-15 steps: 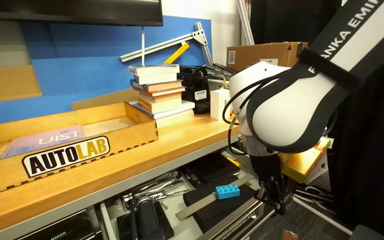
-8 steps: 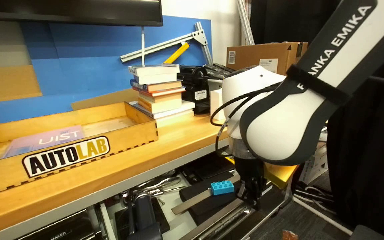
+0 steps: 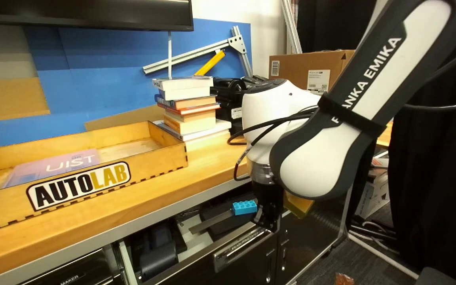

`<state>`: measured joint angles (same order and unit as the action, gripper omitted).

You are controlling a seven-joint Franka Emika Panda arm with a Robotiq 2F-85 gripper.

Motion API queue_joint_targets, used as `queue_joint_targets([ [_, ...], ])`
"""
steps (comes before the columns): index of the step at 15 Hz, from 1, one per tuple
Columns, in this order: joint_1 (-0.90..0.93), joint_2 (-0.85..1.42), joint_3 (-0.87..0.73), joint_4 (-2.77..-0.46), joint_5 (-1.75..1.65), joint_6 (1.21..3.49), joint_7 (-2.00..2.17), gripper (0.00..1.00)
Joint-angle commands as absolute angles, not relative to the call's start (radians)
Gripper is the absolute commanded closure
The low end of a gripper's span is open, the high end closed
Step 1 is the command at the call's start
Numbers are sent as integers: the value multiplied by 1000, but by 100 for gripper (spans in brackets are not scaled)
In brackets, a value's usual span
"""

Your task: Put the blue block in the drawer and close it

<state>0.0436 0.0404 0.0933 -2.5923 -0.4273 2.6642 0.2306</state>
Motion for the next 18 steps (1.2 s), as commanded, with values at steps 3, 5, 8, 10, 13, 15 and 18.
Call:
queue_joint_targets([
  [3, 106, 192, 53, -2402, -607, 2694, 385, 100],
  [5, 109, 241, 62, -2342, -652, 2692, 435, 100],
  [8, 141, 308, 53, -2257, -719, 2691, 517, 100],
  [10, 157, 347, 50, -2205, -745, 2692, 569, 100],
  [13, 177, 392, 44, -2139, -778, 2697, 646, 100],
  [15, 183, 418, 38, -2102, -780, 2698, 685, 100],
  [18, 196, 415, 20, -2101, -799, 2700, 749, 100],
])
